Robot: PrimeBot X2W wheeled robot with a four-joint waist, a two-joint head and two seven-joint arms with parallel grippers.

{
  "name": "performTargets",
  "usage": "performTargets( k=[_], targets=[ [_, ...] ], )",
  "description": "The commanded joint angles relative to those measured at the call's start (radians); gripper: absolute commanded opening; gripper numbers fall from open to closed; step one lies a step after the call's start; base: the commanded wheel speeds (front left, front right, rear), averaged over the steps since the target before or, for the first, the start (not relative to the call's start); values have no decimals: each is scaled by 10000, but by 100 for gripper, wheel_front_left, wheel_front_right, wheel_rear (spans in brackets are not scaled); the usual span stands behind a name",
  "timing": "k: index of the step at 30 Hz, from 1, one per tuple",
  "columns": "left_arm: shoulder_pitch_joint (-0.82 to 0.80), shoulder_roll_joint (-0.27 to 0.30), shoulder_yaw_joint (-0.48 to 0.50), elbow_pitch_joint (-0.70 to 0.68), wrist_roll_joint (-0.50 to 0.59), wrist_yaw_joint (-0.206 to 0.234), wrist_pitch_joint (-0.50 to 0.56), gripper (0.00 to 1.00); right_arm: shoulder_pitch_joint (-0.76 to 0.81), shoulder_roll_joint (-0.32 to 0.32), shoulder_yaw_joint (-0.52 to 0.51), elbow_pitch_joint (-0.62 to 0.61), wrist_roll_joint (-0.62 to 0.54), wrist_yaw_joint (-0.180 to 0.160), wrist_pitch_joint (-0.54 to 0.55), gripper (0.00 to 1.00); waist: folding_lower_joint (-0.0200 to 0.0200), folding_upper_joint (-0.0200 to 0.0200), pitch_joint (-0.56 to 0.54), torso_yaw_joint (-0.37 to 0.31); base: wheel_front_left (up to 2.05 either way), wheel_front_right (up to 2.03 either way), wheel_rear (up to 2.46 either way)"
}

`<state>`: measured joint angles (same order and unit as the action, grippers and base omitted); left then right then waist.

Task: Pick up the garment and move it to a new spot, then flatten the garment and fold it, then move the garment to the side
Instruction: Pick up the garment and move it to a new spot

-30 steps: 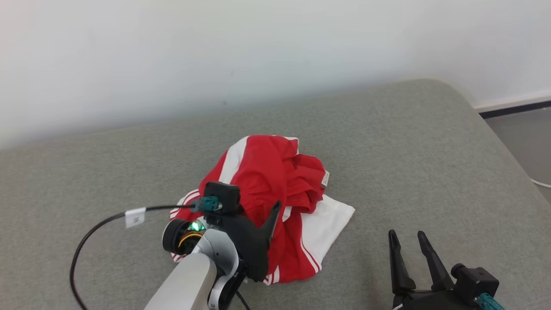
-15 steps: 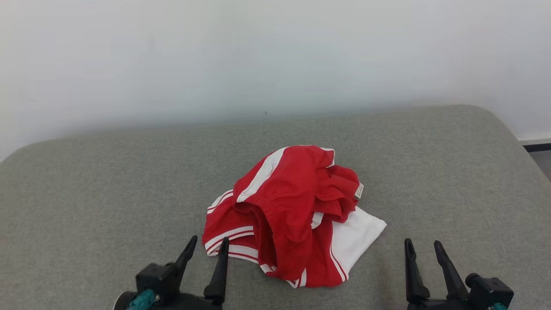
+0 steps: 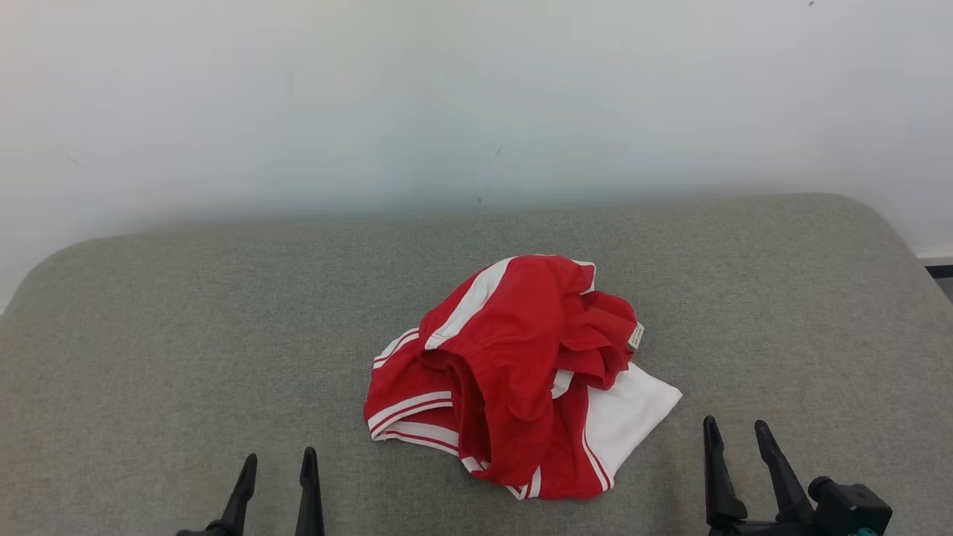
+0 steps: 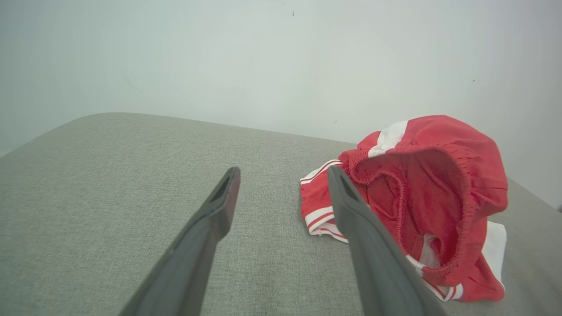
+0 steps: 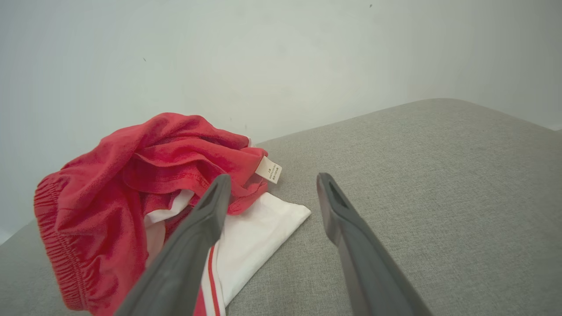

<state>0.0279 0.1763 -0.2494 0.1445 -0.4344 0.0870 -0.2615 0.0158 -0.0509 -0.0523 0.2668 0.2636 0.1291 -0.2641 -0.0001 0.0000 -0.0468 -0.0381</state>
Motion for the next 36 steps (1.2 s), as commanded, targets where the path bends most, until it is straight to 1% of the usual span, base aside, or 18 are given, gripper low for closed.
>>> performTargets(
  k=[1,4,6,9,10,11,13,14,18,21,23,26,33,35,36],
  targets=[
    [155,-29,23,3,-6,-87,-43,100,92,11,-37,-5,-5,30,-6,100,1,0,2,-21,0,0,0],
    [-77,-124,-161,278,-259,-510,125,100,32,14,-19,-3,36,31,-6,100,1,0,22,-158,0,0,0],
    [-329,-195,-356,475,-596,-892,755,100,-26,11,-10,7,85,31,-6,100,1,0,53,-256,0,0,0],
    [-1020,-157,-303,526,-1070,-1065,1668,100,-121,14,79,-3,149,31,-6,100,1,0,140,-502,0,0,0],
    [-1244,-121,-259,509,-1116,-1051,1923,100,-143,14,120,5,191,31,-6,100,1,0,177,-613,0,0,0],
    [-1494,-143,-187,557,-1352,-973,2320,100,-150,14,112,13,228,31,-6,100,1,0,207,-705,0,0,0],
    [-2030,-153,-151,608,-1667,-958,3144,100,-157,13,182,46,264,30,-8,100,1,0,282,-933,0,0,0],
    [-2309,-230,-59,650,-1993,-874,3616,100,-165,13,193,58,279,30,-6,100,1,0,328,-1047,0,0,0],
    [-3133,-551,136,730,-3233,-1035,5082,100,-220,14,211,60,335,30,-6,100,1,0,497,-1489,0,0,0],
    [-3585,-375,43,908,-3513,-976,6017,100,-288,14,246,17,373,31,-6,100,1,0,662,-1830,0,0,0],
    [-3756,-461,53,958,-3763,-922,6379,100,-333,14,251,2,420,31,-6,100,1,0,750,-2017,0,0,0],
    [-3840,-490,95,935,-4035,-942,6608,100,-361,14,265,-31,446,30,-8,100,1,0,851,-2216,0,0,0],
    [-3658,-634,-141,1036,-4219,-933,6959,100,-365,15,236,-47,516,31,-6,100,1,0,889,-2366,0,0,0],
    [-3602,-695,-215,1106,-4309,-857,7102,100,-388,16,250,-42,533,30,-8,100,1,0,875,-2356,0,0,0],
    [-3546,-718,-235,1173,-4294,-711,7193,100,-392,16,270,-32,526,31,-6,100,1,0,859,-2348,0,0,0]
  ],
)
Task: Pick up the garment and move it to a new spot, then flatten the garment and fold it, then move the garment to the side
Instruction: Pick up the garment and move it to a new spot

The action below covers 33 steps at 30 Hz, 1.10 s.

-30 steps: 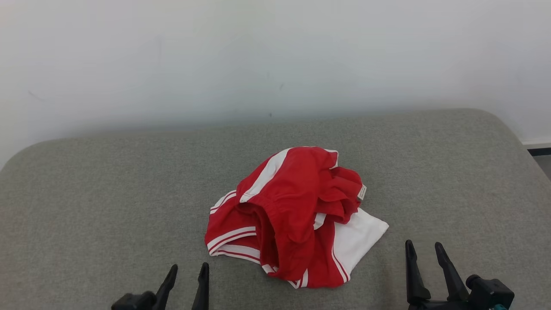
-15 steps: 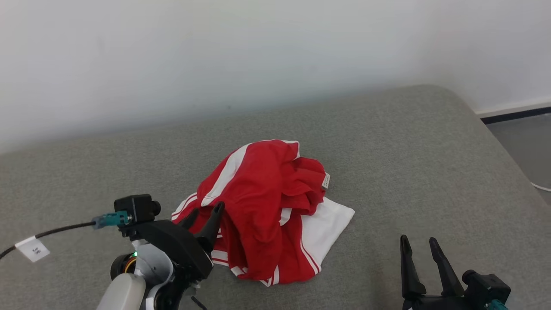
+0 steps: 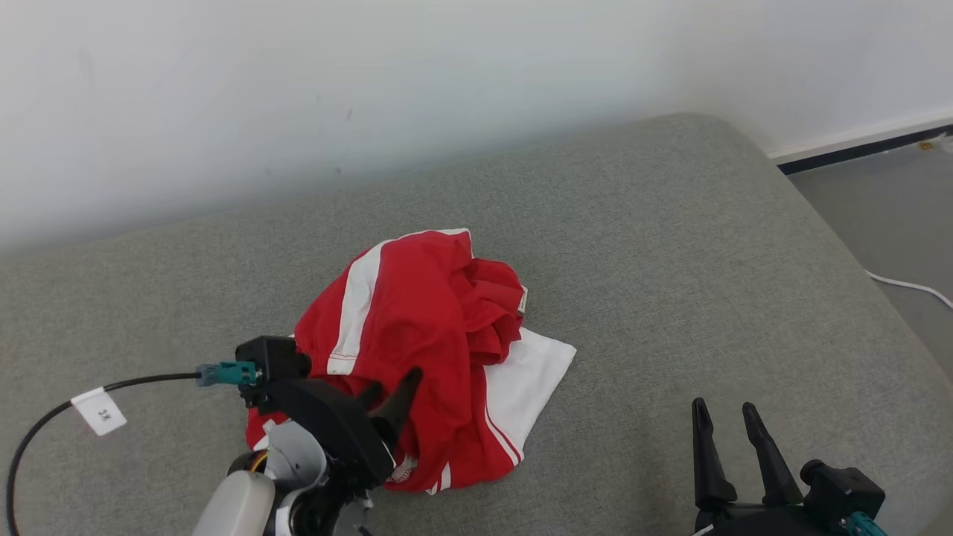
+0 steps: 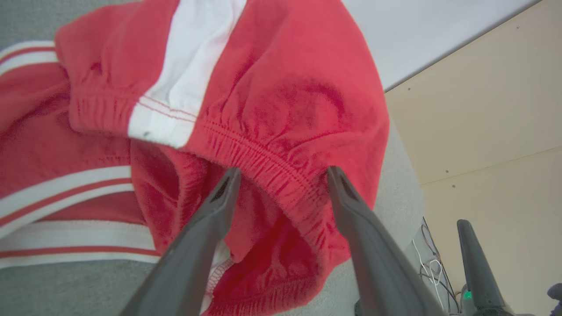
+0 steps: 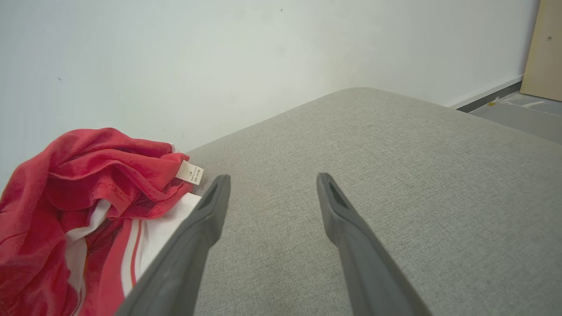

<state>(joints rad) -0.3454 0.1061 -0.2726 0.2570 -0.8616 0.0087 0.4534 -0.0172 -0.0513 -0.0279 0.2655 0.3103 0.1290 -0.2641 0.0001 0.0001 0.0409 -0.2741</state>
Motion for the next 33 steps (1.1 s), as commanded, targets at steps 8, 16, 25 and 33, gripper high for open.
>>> performTargets(
  k=[8,16,25,33],
  targets=[
    [383,-211,-391,-109,-24,388,347,100,-46,20,164,8,64,32,-6,100,-1,-1,-24,69,0,0,0],
    [69,-343,-498,-211,6,-11,-489,0,-33,18,183,43,-16,32,-6,100,-1,-1,-97,143,0,0,0],
    [-505,-318,-175,-726,-368,-502,-1068,0,147,18,146,-9,-44,32,-6,100,-1,-1,-307,899,0,0,0],
    [-2358,1039,684,-1860,30,-368,-648,0,261,20,242,-177,51,33,-6,100,-1,-1,-363,2388,0,0,0]
  ],
)
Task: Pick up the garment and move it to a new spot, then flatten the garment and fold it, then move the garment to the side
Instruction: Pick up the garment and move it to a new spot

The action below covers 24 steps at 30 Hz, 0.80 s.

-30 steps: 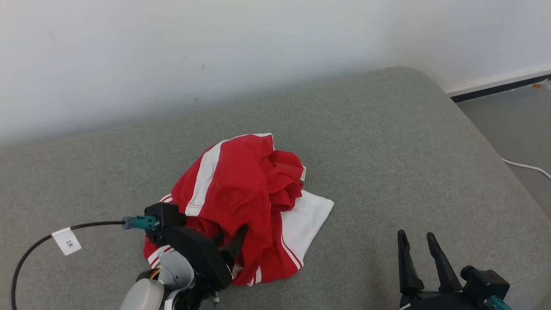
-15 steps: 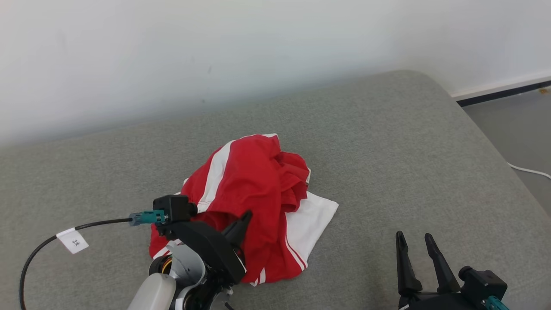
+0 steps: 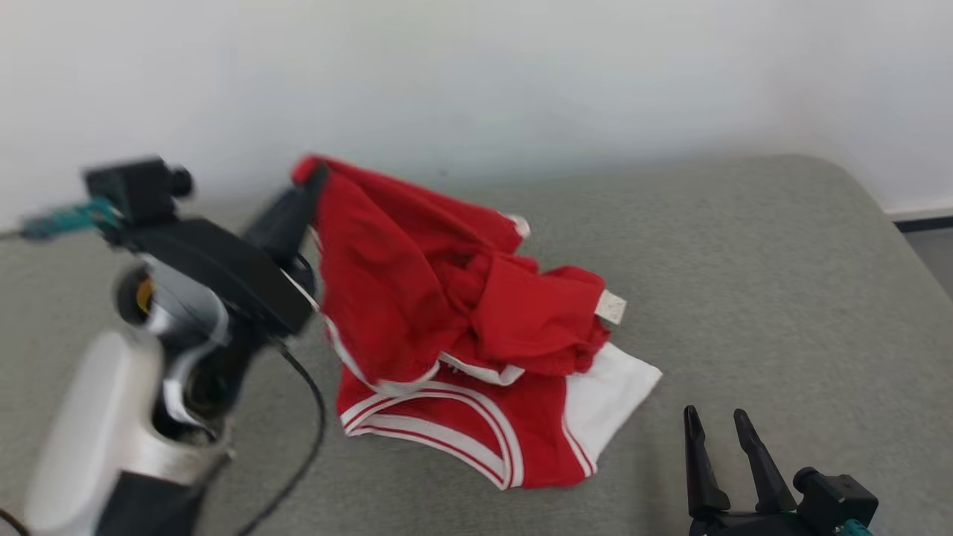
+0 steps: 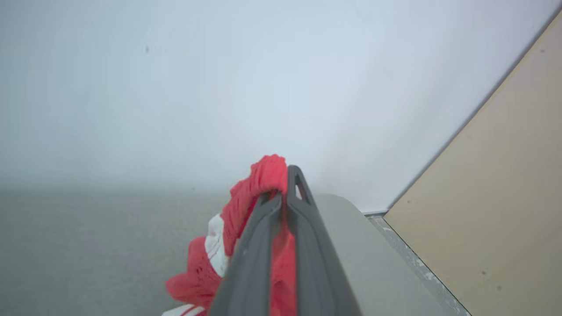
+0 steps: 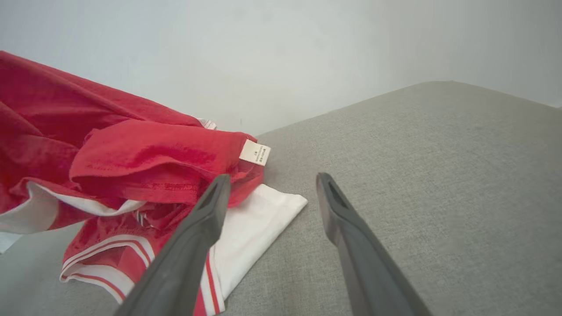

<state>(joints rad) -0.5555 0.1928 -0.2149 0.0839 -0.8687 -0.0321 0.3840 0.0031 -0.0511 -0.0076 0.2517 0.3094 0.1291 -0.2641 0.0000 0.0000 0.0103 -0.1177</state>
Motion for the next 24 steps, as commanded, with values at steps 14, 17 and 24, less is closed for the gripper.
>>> performTargets(
  k=[14,17,24],
  targets=[
    [-3125,2437,1182,857,1169,319,368,0,-243,13,615,-314,263,30,-6,100,0,0,443,2753,0,0,0],
    [-3265,2766,1363,1293,1376,270,29,0,-343,10,723,-326,239,30,-6,100,0,0,706,2799,0,0,0],
    [-2721,2967,1841,2236,1311,242,-719,0,-621,10,856,-361,48,30,-6,100,0,0,1401,2605,0,0,0]
  ],
)
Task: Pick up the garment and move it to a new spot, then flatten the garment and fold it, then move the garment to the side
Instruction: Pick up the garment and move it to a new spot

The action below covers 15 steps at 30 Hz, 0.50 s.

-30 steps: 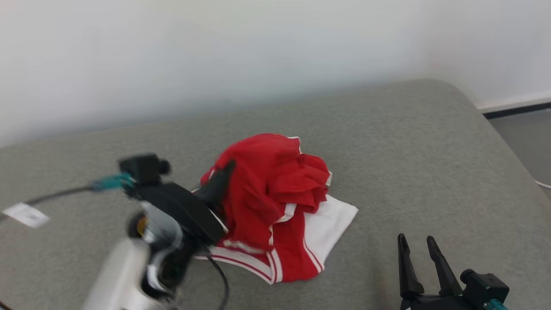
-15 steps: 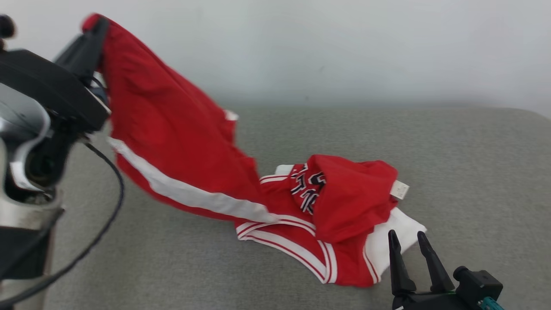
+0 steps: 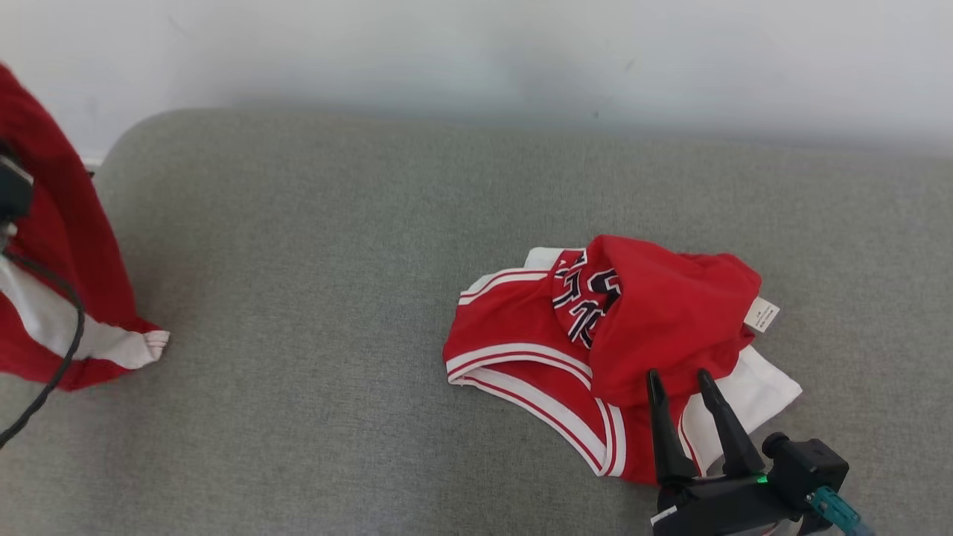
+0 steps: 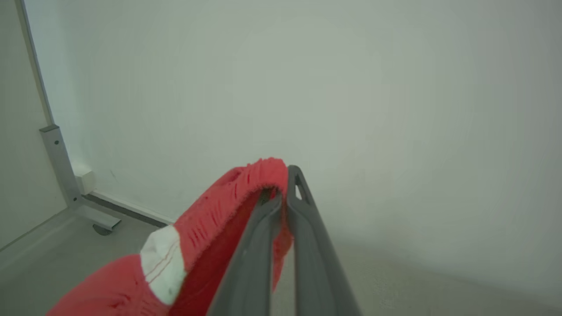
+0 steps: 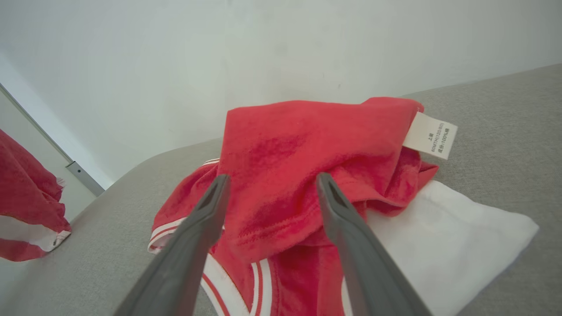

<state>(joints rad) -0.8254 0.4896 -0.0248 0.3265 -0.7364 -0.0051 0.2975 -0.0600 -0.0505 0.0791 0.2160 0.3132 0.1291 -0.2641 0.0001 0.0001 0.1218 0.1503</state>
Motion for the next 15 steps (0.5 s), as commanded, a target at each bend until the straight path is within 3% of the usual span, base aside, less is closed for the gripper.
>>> performTargets(
  k=[1,8,9,10,11,15],
  targets=[
    [269,86,105,218,80,61,-227,0,-140,6,25,-41,-92,30,-6,100,-1,-1,567,-210,0,0,0],
    [1355,-311,506,1967,-119,321,-1179,0,-475,8,115,-83,-369,30,-6,100,-1,-1,1284,-717,0,0,0],
    [1431,-355,501,2230,-118,304,-1253,38,-514,8,117,-90,-384,30,-6,100,-1,-1,1324,-764,0,0,0],
    [1530,-398,413,2472,-43,270,-1301,85,-547,8,126,-86,-400,30,-6,100,-1,-1,1344,-816,0,0,0],
    [1607,-463,291,2726,23,224,-1260,100,-561,8,113,-78,-419,30,-6,100,-1,-1,1344,-845,0,0,0],
    [1790,-630,-170,3398,279,145,-1092,100,-532,9,10,-24,-449,30,-6,100,-1,-1,1094,-875,0,0,0]
  ],
)
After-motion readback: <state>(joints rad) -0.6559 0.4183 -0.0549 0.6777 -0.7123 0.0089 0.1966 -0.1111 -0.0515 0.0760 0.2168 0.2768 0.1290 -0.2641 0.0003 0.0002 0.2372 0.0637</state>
